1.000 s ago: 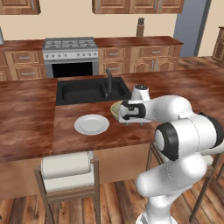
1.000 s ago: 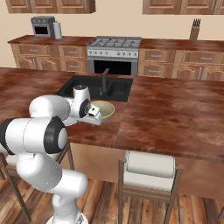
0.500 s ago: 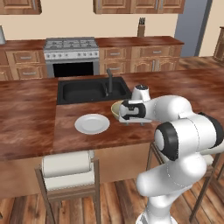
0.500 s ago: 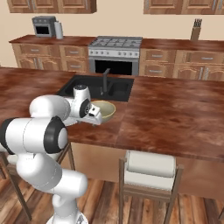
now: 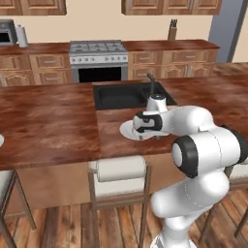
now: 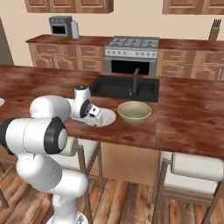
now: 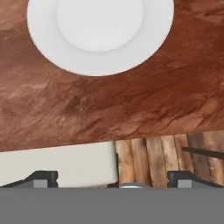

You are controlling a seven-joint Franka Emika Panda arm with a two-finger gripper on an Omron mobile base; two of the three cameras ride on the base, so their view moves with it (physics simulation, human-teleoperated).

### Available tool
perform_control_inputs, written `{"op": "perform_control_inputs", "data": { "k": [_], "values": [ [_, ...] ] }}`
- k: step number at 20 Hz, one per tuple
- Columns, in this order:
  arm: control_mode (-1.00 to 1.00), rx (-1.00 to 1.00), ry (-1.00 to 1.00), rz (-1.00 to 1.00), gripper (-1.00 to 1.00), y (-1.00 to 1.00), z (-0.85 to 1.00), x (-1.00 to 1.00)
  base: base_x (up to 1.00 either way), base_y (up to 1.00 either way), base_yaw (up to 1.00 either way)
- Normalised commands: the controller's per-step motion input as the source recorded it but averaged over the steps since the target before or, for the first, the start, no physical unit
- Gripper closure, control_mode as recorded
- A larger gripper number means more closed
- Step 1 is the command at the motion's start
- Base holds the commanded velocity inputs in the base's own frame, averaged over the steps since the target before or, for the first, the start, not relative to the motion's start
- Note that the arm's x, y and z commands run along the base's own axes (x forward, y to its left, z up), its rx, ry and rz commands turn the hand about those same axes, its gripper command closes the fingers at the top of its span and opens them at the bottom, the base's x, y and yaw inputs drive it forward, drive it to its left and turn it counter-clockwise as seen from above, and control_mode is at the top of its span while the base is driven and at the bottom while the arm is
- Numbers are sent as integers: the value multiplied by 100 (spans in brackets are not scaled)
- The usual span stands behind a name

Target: Pick the chicken drumstick and lemon wedge from their plates and place them in the bowl. Then put the bowl in the fridge.

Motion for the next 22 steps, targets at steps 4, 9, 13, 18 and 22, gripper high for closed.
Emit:
{"op": "perform_control_inputs", "data": {
  "k": [4, 9, 13, 18, 22],
  "values": [
    [100, 0, 0, 0, -100, 0, 0, 0, 0, 94, 0],
    [100, 0, 0, 0, -100, 0, 0, 0, 1, 94, 0],
    [100, 0, 0, 0, -100, 0, 0, 0, 11, 90, 0],
    [100, 0, 0, 0, -100, 0, 0, 0, 16, 90, 0],
    [100, 0, 0, 0, -100, 0, 0, 0, 35, 84, 0]
  ]
}}
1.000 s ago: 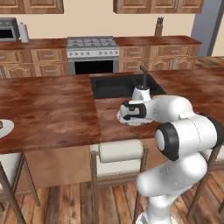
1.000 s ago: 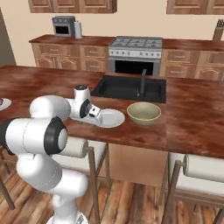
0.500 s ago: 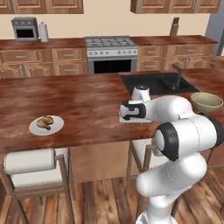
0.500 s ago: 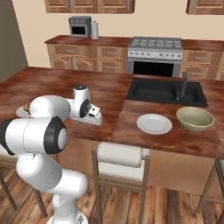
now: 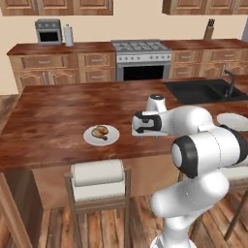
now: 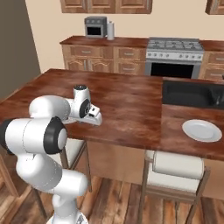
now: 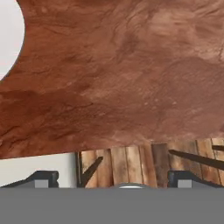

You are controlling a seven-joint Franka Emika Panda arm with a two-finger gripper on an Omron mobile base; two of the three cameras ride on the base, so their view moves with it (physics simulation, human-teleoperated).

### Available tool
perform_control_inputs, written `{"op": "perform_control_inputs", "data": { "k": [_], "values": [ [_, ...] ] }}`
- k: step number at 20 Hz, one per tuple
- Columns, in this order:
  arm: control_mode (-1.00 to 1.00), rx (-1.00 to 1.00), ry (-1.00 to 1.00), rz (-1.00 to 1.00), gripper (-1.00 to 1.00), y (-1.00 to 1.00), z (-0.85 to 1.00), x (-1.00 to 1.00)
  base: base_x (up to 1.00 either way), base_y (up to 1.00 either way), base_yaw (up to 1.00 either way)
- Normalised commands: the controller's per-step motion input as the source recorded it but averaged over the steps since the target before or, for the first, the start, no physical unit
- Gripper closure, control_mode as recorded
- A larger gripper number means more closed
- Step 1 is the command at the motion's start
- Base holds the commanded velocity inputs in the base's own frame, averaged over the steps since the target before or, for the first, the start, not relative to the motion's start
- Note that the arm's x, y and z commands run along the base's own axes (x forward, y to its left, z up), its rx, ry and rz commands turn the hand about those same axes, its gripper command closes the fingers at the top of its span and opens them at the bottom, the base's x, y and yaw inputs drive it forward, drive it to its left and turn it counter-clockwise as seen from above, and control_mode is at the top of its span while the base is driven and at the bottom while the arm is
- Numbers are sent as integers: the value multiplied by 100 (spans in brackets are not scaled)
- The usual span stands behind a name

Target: Pick the chicken drumstick and lemon wedge from their plates and place them in the bowl. Then put the bowl in the fridge.

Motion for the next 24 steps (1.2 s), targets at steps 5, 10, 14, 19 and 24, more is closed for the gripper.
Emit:
{"op": "perform_control_inputs", "data": {
  "k": [5, 10, 14, 19, 24],
  "values": [
    [100, 0, 0, 0, -100, 0, 0, 0, 67, 49, 2],
    [100, 0, 0, 0, -100, 0, 0, 0, 71, 2, 13],
    [100, 0, 0, 0, -100, 0, 0, 0, 53, 4, 6],
    [100, 0, 0, 0, -100, 0, 0, 0, 0, 0, 0],
    [100, 0, 0, 0, -100, 0, 0, 0, 0, 0, 0]
  ]
}}
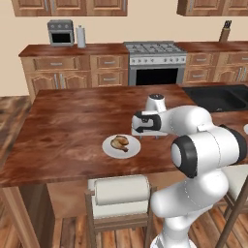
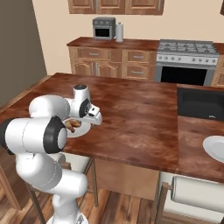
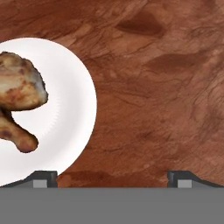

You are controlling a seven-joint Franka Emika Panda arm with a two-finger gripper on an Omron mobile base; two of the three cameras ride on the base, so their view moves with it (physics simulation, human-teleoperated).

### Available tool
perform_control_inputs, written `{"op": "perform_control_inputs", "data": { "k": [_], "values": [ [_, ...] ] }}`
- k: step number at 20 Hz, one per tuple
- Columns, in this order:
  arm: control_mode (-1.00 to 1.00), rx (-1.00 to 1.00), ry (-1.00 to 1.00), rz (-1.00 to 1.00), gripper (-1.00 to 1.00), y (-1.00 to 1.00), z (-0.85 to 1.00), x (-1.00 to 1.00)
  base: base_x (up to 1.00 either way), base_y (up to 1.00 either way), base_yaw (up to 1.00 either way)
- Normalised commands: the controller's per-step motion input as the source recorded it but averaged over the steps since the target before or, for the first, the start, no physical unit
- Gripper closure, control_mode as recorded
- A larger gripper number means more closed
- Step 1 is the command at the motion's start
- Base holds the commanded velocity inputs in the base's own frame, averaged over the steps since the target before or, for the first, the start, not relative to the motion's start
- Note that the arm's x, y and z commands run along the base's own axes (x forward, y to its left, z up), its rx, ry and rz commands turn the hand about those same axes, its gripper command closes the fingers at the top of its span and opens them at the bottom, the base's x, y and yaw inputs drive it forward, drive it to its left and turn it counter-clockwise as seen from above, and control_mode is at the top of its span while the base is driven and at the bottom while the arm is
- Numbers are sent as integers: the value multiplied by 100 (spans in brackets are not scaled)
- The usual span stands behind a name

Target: Pick the chicken drumstick and lemon wedge from their plates and place them in the bowl. Then put the bowl in the fridge.

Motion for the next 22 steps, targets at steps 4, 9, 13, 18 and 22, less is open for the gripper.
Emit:
{"op": "perform_control_inputs", "data": {
  "k": [4, 9, 13, 18, 22],
  "values": [
    [100, 0, 0, 0, -100, 0, 0, 0, 0, 0, 0],
    [-100, 0, 0, 0, -100, 0, 0, 0, 0, 0, 0],
    [-100, 0, 0, 0, -100, 0, 0, 0, 0, 0, 0],
    [-100, 0, 2, 0, -100, 2, -1, -2, 0, 0, 0],
    [-100, -10, 19, 9, -100, 31, -8, 12, 0, 0, 0]
  ]
}}
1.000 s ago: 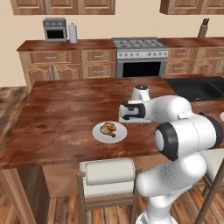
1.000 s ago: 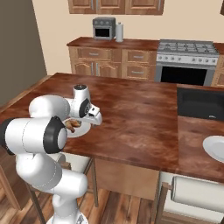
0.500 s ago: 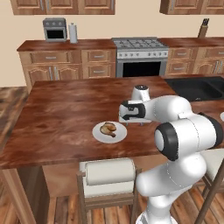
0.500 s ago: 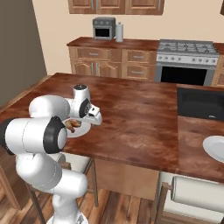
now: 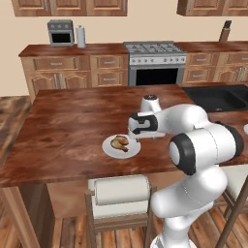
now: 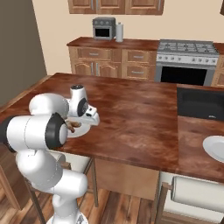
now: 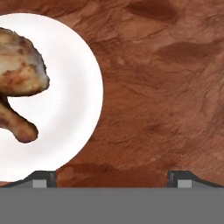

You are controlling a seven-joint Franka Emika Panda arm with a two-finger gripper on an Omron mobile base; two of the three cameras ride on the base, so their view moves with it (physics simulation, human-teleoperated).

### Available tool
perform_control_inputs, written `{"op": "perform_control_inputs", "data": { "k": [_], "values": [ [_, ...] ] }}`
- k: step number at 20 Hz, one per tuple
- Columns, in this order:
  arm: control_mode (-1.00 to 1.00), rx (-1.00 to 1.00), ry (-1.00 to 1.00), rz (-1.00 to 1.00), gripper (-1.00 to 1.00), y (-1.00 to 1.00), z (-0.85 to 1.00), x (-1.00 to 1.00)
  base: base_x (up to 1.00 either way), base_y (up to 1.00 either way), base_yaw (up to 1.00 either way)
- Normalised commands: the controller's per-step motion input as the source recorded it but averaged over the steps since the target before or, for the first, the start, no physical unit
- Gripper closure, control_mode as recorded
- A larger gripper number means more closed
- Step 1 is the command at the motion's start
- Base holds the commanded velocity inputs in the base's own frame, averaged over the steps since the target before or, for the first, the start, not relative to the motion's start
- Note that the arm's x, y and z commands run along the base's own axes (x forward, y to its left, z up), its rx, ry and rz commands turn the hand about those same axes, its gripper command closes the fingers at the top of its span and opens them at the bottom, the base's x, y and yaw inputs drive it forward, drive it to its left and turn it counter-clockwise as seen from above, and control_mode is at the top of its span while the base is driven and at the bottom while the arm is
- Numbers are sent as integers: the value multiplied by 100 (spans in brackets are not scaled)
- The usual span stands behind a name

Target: Pick the chicken drumstick and lemon wedge from their plates and place them in the bowl. Then put the bowl in the fridge.

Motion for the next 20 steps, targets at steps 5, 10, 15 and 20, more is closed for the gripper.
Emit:
{"op": "perform_control_inputs", "data": {
  "k": [5, 10, 15, 20],
  "values": [
    [-100, -9, 17, 27, -100, 45, -7, 26, 0, 0, 0],
    [-100, -1, 4, 38, -100, 33, -13, 20, 0, 0, 0],
    [-100, 0, 0, 33, -100, 33, -24, 18, 0, 0, 0],
    [-100, 0, 6, 5, -100, 30, -28, 20, 0, 0, 0]
  ]
}}
